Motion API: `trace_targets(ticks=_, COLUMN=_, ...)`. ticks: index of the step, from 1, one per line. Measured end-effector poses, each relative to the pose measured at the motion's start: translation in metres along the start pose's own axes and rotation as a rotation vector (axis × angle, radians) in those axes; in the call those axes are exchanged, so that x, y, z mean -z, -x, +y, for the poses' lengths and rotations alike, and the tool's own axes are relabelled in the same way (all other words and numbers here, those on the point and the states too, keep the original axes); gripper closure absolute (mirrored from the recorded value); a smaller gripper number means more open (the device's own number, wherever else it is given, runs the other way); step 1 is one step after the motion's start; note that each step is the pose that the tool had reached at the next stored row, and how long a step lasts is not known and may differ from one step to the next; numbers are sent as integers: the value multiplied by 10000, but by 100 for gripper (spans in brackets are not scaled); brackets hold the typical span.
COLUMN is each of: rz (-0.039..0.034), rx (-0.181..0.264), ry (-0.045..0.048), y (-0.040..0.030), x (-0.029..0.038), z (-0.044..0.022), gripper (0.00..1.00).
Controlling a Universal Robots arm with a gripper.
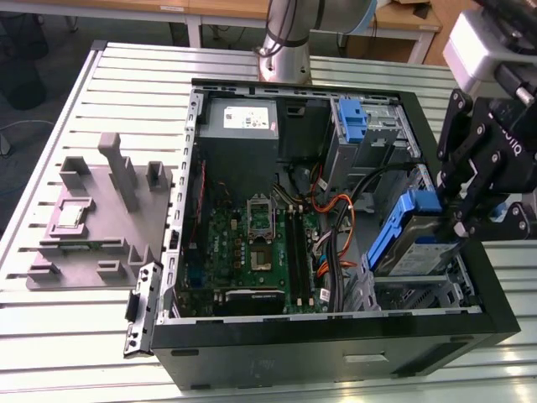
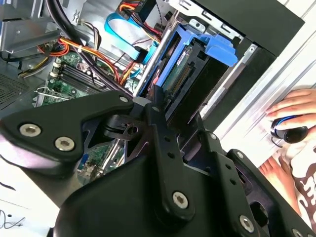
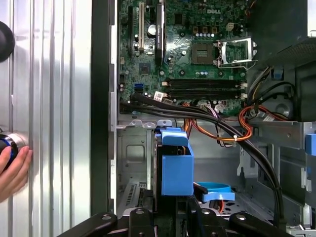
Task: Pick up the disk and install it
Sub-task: 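Insert the disk into the insertion slot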
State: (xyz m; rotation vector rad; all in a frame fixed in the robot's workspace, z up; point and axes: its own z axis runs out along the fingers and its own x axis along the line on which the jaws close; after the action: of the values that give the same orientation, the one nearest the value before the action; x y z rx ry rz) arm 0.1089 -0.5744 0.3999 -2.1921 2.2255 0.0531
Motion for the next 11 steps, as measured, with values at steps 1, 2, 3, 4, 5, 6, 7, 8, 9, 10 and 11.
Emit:
trace_targets(ticks=1, rz=-1, rx=0, ry=0, y=-1, x=-18, z=0, gripper=65)
trace_targets(ticks=2, rz=0, rx=-1, ry=0, y=-1, x=-36, z=0, gripper=65)
trace_targets(ticks=3, rz=0, rx=0, ry=0, y=-2, x=-54, z=-1, gripper=65)
trace_targets(ticks=4, rz=-1, rx=0, ry=0, y=-3, x=-72, z=-1, gripper=65)
trace_targets(ticks=5, rz=-1, rx=0, ry=0, y=-3, x=-90, z=-1, gripper=65)
trace_targets(ticks=6, rz=-1, rx=0, ry=0, y=-4, x=-109, z=-1, gripper=65)
trace_targets(ticks=7, rz=0, rx=0, ry=0, y=-5, x=-127, z=-1, gripper=65)
trace_targets(ticks=8, rz=-1, rx=0, ry=0, y=-6, x=-145, z=-2, gripper=65)
trace_targets(ticks=9, rz=0, rx=0, ry=0, y=-6, x=-163, z=-2, gripper=65)
trace_targets(ticks=10, rz=-1, rx=0, ry=0, y=-7, x=-182, z=-2, gripper=65)
trace_targets(ticks=11, rz=0, rx=0, ry=0, y=-7, x=-199, z=-2, gripper=65)
